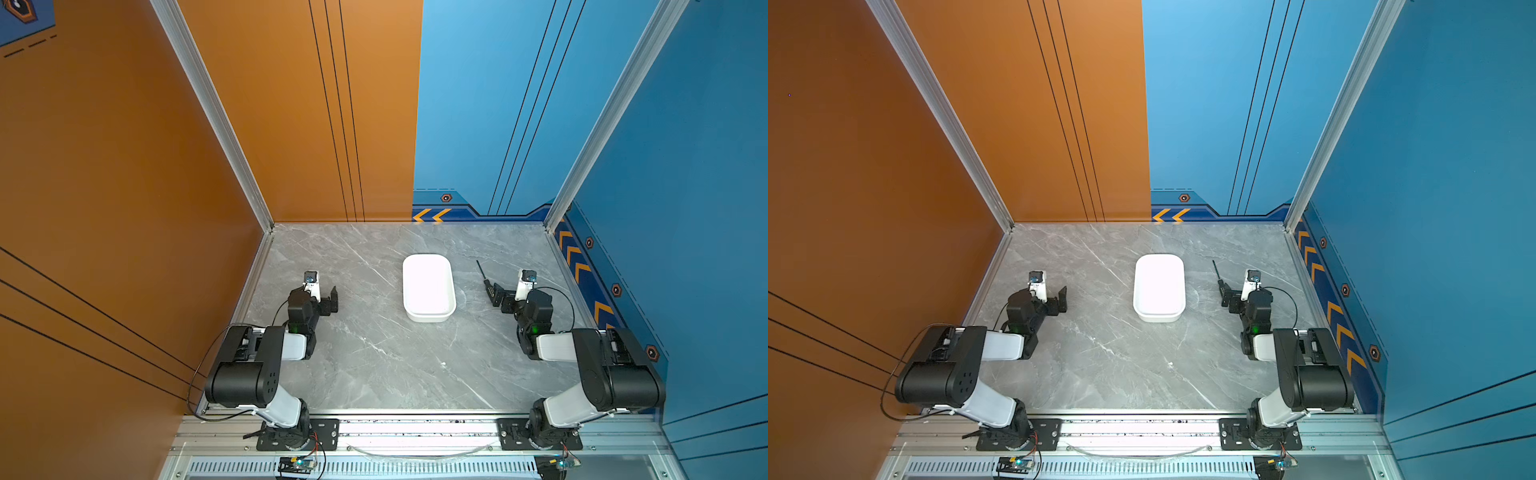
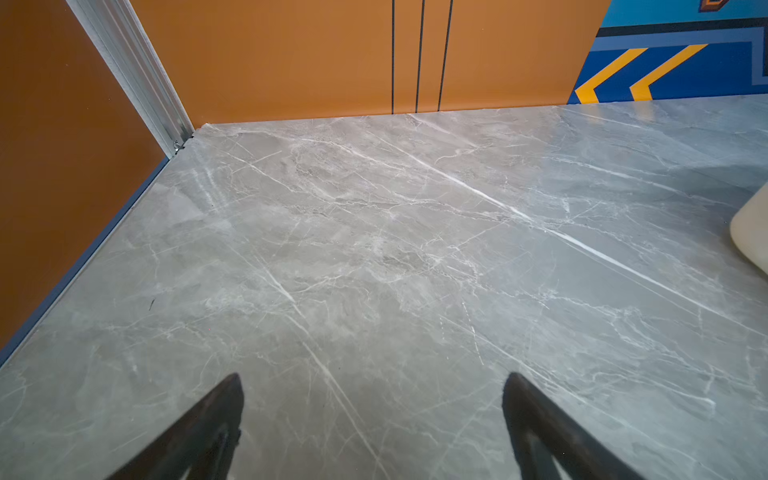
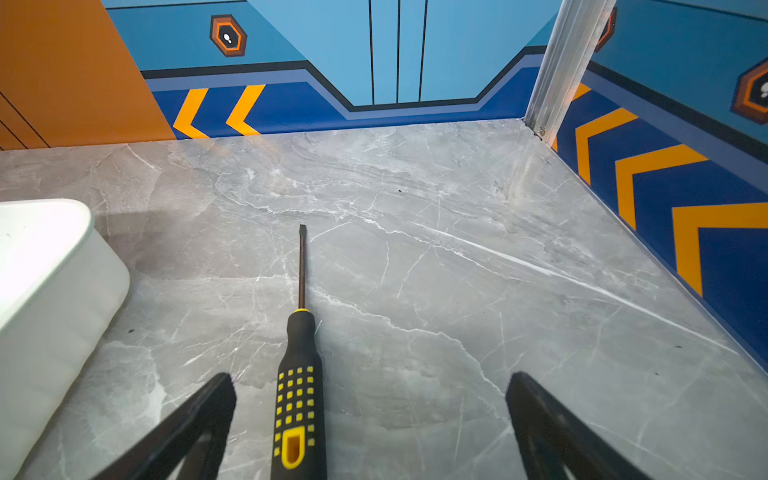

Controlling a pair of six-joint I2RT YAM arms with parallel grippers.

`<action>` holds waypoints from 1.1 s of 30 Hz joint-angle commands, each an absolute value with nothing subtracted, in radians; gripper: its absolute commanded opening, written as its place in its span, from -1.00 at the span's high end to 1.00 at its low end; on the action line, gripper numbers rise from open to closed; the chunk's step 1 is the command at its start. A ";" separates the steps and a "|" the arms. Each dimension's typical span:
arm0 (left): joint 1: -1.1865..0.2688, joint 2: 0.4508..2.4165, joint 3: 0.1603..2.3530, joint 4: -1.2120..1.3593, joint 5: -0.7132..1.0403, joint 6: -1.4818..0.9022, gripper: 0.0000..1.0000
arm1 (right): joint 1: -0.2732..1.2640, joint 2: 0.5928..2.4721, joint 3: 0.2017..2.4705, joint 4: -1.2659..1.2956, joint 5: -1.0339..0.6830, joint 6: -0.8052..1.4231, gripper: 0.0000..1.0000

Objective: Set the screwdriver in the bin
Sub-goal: 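Move the right gripper down over the black-and-yellow screwdriver handle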

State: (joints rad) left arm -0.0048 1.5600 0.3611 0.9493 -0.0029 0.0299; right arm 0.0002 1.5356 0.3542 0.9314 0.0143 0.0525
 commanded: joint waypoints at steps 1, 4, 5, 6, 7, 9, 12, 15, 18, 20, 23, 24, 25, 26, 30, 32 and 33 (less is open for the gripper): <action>0.000 1.565 0.373 0.935 0.014 0.028 -0.96 | 0.002 1.548 0.371 0.916 0.011 0.057 -1.00; 0.000 1.563 0.374 0.936 0.014 0.027 -0.96 | 0.001 1.548 0.371 0.915 0.014 0.057 -1.00; 0.001 1.562 0.372 0.936 0.020 0.027 -0.96 | 0.002 1.548 0.371 0.916 0.014 0.056 -1.00; 0.003 1.561 0.372 0.936 0.035 0.028 -0.96 | 0.003 1.547 0.369 0.919 0.010 0.056 -1.00; 0.006 1.555 0.373 0.934 0.051 0.032 -0.96 | 0.002 1.547 0.365 0.926 -0.013 0.050 -1.00; 0.008 1.535 0.372 0.920 0.067 0.035 -0.96 | -0.006 1.540 0.374 0.906 -0.038 0.052 -1.00; 0.009 1.443 0.407 0.780 0.090 0.043 -0.96 | -0.017 1.462 0.451 0.697 -0.089 0.051 -1.00; -0.015 1.336 0.483 0.566 0.086 0.058 -0.96 | -0.023 1.406 0.635 0.315 -0.110 0.026 -0.97; -0.023 1.291 0.550 0.473 0.182 -0.004 -0.96 | -0.034 1.415 0.803 0.030 -0.177 -0.015 -0.93; -0.036 1.302 0.590 0.442 0.231 -0.056 -0.96 | -0.052 1.450 0.906 -0.116 -0.235 -0.032 -0.93; -0.075 1.345 0.642 0.398 0.249 -0.095 -0.96 | -0.072 1.532 1.018 -0.256 -0.308 -0.032 -0.90; -0.092 1.360 0.650 0.397 0.253 -0.103 -0.96 | -0.072 1.567 1.057 -0.307 -0.326 -0.036 -0.88; -0.107 1.374 0.656 0.398 0.259 -0.110 -0.96 | -0.071 1.595 1.091 -0.347 -0.339 -0.041 -0.86; -0.122 1.387 0.662 0.397 0.272 -0.115 -0.96 | -0.070 1.630 1.126 -0.395 -0.358 -0.048 -0.83; -0.182 1.436 0.684 0.397 0.309 -0.122 -0.96 | -0.049 1.722 1.208 -0.491 -0.342 -0.070 -0.70; -0.199 1.457 0.694 0.398 0.335 -0.129 -0.96 | -0.034 1.747 1.228 -0.511 -0.317 -0.078 -0.66; -0.209 1.467 0.698 0.397 0.342 -0.132 -0.96 | -0.028 1.760 1.235 -0.519 -0.304 -0.080 -0.65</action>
State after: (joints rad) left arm -0.1898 1.4467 0.6556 0.4194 0.2787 -0.1066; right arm -0.0479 1.7470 1.1885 -0.3790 -0.3080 -0.0483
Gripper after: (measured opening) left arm 0.979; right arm 0.831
